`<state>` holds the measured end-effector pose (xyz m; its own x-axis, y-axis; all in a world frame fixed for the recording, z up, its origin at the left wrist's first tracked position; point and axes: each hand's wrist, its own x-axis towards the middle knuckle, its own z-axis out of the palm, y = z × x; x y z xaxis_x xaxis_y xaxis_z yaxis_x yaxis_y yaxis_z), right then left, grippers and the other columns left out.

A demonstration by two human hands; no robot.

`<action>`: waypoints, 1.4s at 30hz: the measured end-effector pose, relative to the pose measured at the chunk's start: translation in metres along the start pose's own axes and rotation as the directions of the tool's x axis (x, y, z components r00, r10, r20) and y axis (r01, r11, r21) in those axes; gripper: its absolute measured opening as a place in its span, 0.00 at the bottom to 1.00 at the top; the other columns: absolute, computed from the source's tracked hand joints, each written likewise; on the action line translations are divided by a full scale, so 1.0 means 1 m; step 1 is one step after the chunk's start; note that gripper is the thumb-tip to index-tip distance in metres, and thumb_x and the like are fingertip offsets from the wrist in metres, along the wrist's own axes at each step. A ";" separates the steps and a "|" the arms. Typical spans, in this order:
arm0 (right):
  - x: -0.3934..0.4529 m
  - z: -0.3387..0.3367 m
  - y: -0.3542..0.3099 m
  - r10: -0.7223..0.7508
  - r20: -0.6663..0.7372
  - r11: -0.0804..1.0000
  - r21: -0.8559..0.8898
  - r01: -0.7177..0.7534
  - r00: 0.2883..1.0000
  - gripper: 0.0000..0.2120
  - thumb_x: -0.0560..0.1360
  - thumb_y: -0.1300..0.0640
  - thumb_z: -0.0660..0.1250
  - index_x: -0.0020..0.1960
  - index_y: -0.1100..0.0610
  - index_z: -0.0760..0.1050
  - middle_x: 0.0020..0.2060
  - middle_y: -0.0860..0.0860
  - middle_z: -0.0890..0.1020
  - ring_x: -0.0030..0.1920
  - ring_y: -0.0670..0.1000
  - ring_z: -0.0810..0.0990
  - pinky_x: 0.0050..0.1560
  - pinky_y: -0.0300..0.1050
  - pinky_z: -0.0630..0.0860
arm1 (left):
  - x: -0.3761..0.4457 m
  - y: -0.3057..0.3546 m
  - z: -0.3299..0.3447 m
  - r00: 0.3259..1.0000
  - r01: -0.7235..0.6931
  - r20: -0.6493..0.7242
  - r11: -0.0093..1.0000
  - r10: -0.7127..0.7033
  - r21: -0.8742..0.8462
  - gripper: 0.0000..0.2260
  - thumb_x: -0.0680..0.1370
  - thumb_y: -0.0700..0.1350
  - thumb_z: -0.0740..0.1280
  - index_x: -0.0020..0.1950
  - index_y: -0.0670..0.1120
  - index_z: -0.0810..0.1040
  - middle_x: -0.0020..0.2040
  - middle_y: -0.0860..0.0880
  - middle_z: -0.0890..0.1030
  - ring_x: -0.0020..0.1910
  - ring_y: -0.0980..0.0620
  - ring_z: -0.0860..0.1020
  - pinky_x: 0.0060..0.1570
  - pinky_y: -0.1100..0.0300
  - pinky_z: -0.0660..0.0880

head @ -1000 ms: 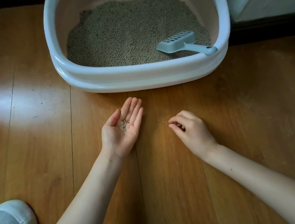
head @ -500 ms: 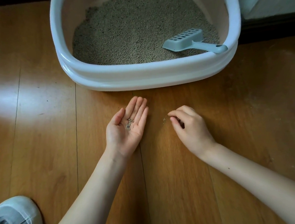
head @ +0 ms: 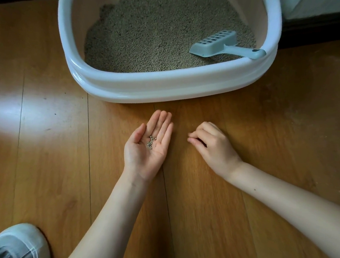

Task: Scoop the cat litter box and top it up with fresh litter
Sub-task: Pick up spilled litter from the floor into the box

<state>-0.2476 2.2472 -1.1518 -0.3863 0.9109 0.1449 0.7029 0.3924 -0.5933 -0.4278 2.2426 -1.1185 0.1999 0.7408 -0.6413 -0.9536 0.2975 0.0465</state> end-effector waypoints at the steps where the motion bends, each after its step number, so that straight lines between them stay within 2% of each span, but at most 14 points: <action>1: 0.001 0.000 0.001 -0.038 0.000 0.999 -0.033 0.038 0.999 0.03 0.74 0.65 0.70 0.46 0.64 0.80 0.41 0.54 0.78 0.45 0.50 0.76 0.50 0.36 0.73 | 0.000 0.000 0.000 1.000 -0.001 -0.002 1.000 0.001 -0.001 0.20 0.80 0.43 0.54 0.52 0.32 0.83 0.58 0.36 0.81 0.53 0.38 0.83 0.60 0.45 0.73; 4: 0.003 0.002 0.003 -0.126 0.003 0.976 -0.179 0.124 0.992 0.03 0.75 0.65 0.67 0.45 0.64 0.78 0.41 0.56 0.78 0.43 0.53 0.77 0.46 0.39 0.76 | -0.002 -0.001 0.001 1.000 -0.003 -0.011 1.000 0.003 0.009 0.21 0.82 0.43 0.54 0.52 0.32 0.83 0.58 0.37 0.81 0.53 0.38 0.82 0.61 0.46 0.73; 8: 0.006 0.003 -0.002 -0.092 0.053 0.948 -0.302 0.104 0.994 0.07 0.78 0.63 0.61 0.46 0.64 0.76 0.41 0.57 0.78 0.42 0.54 0.76 0.40 0.45 0.79 | -0.004 -0.003 0.000 1.000 -0.006 -0.016 1.000 0.006 0.009 0.21 0.83 0.44 0.53 0.53 0.32 0.82 0.59 0.36 0.81 0.54 0.38 0.82 0.62 0.46 0.72; 11: 0.001 -0.009 -0.019 0.031 0.015 0.984 -0.176 -0.028 0.999 0.07 0.80 0.64 0.58 0.47 0.62 0.74 0.44 0.55 0.76 0.42 0.52 0.75 0.41 0.45 0.78 | -0.005 -0.009 0.000 1.000 0.001 -0.021 0.999 0.000 0.040 0.21 0.83 0.44 0.53 0.54 0.32 0.82 0.60 0.36 0.80 0.55 0.38 0.82 0.62 0.46 0.72; 13: 0.001 -0.016 -0.036 0.064 -0.035 0.996 -0.058 -0.066 0.997 0.07 0.80 0.63 0.58 0.48 0.61 0.74 0.45 0.54 0.75 0.44 0.50 0.74 0.42 0.43 0.76 | -0.006 -0.017 0.001 1.000 0.022 -0.018 0.997 -0.021 0.079 0.21 0.83 0.44 0.53 0.56 0.33 0.81 0.60 0.36 0.80 0.55 0.39 0.82 0.62 0.47 0.74; 17: 0.009 -0.019 -0.057 -0.126 0.006 0.992 0.011 0.126 0.992 0.06 0.77 0.65 0.63 0.48 0.64 0.79 0.44 0.56 0.78 0.48 0.53 0.75 0.48 0.47 0.75 | -0.007 -0.033 0.003 0.998 0.061 0.017 0.992 -0.063 0.112 0.21 0.82 0.46 0.52 0.60 0.35 0.80 0.61 0.38 0.80 0.58 0.42 0.81 0.63 0.51 0.74; 19: 0.009 -0.022 -0.051 -0.150 -0.023 0.988 0.026 0.151 0.988 0.07 0.77 0.65 0.65 0.50 0.65 0.81 0.43 0.56 0.80 0.48 0.54 0.76 0.50 0.47 0.75 | -0.006 -0.034 0.005 0.997 0.065 0.031 0.993 -0.069 0.096 0.21 0.81 0.45 0.53 0.58 0.34 0.81 0.61 0.37 0.80 0.57 0.41 0.81 0.63 0.50 0.75; 21: 0.008 -0.029 -0.042 -0.074 -0.091 0.994 0.073 0.081 0.993 0.07 0.77 0.64 0.67 0.52 0.63 0.82 0.44 0.54 0.81 0.48 0.51 0.77 0.51 0.42 0.75 | -0.005 -0.030 0.008 0.998 0.061 0.028 0.995 -0.063 0.078 0.19 0.78 0.43 0.56 0.54 0.33 0.82 0.59 0.36 0.81 0.54 0.40 0.82 0.61 0.49 0.74; 23: 0.005 -0.036 -0.030 0.063 -0.145 0.993 0.109 -0.047 0.987 0.07 0.76 0.63 0.67 0.52 0.60 0.82 0.45 0.52 0.80 0.47 0.46 0.77 0.48 0.35 0.75 | -0.004 -0.021 0.008 0.999 0.033 0.028 0.998 -0.034 0.057 0.19 0.77 0.42 0.57 0.53 0.32 0.83 0.59 0.36 0.81 0.53 0.38 0.82 0.63 0.46 0.72; 26: -0.001 -0.034 -0.008 0.247 -0.068 0.967 0.088 -0.241 0.967 0.09 0.77 0.63 0.66 0.56 0.57 0.80 0.48 0.48 0.78 0.47 0.41 0.75 0.49 0.31 0.75 | -0.002 -0.005 0.004 0.999 -0.029 0.027 0.999 0.029 0.013 0.20 0.81 0.42 0.54 0.52 0.31 0.82 0.58 0.36 0.81 0.53 0.38 0.82 0.62 0.45 0.72; 28: -0.007 -0.028 0.002 0.274 -0.001 0.960 0.061 -0.274 0.962 0.11 0.77 0.62 0.66 0.58 0.57 0.80 0.48 0.46 0.77 0.48 0.41 0.74 0.49 0.29 0.73 | -0.002 0.002 0.003 0.998 -0.058 0.027 0.998 0.058 0.000 0.21 0.82 0.42 0.53 0.51 0.32 0.83 0.58 0.36 0.81 0.53 0.38 0.82 0.60 0.45 0.73; 33: -0.007 -0.018 0.000 0.226 0.036 0.971 0.069 -0.228 0.973 0.11 0.75 0.61 0.70 0.57 0.59 0.80 0.46 0.47 0.77 0.48 0.41 0.73 0.47 0.26 0.69 | -0.001 0.004 0.003 0.998 -0.057 0.032 0.998 0.057 -0.002 0.20 0.82 0.42 0.54 0.52 0.32 0.83 0.58 0.37 0.81 0.54 0.39 0.82 0.59 0.45 0.76; 38: 0.001 -0.009 -0.002 0.162 0.013 0.986 0.039 -0.163 0.987 0.06 0.74 0.62 0.70 0.50 0.60 0.82 0.43 0.50 0.80 0.48 0.45 0.76 0.48 0.26 0.68 | -0.001 0.000 0.002 0.999 -0.036 0.016 0.999 0.036 -0.001 0.21 0.82 0.43 0.53 0.51 0.32 0.83 0.57 0.37 0.82 0.52 0.38 0.83 0.60 0.45 0.73; 42: 0.005 -0.007 0.001 0.032 -0.008 0.993 -0.111 -0.033 0.999 0.02 0.74 0.64 0.70 0.46 0.62 0.80 0.41 0.53 0.80 0.45 0.49 0.77 0.48 0.33 0.72 | 0.000 0.000 0.002 0.999 -0.036 0.005 0.999 0.036 0.005 0.21 0.82 0.43 0.53 0.51 0.32 0.83 0.57 0.36 0.82 0.52 0.38 0.83 0.59 0.45 0.73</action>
<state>-0.2448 2.2529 -1.1464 -0.3588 0.9240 0.1325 0.7768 0.3743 -0.5064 -0.4276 2.2442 -1.1171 0.1663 0.7539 -0.6356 -0.9591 0.2734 0.0735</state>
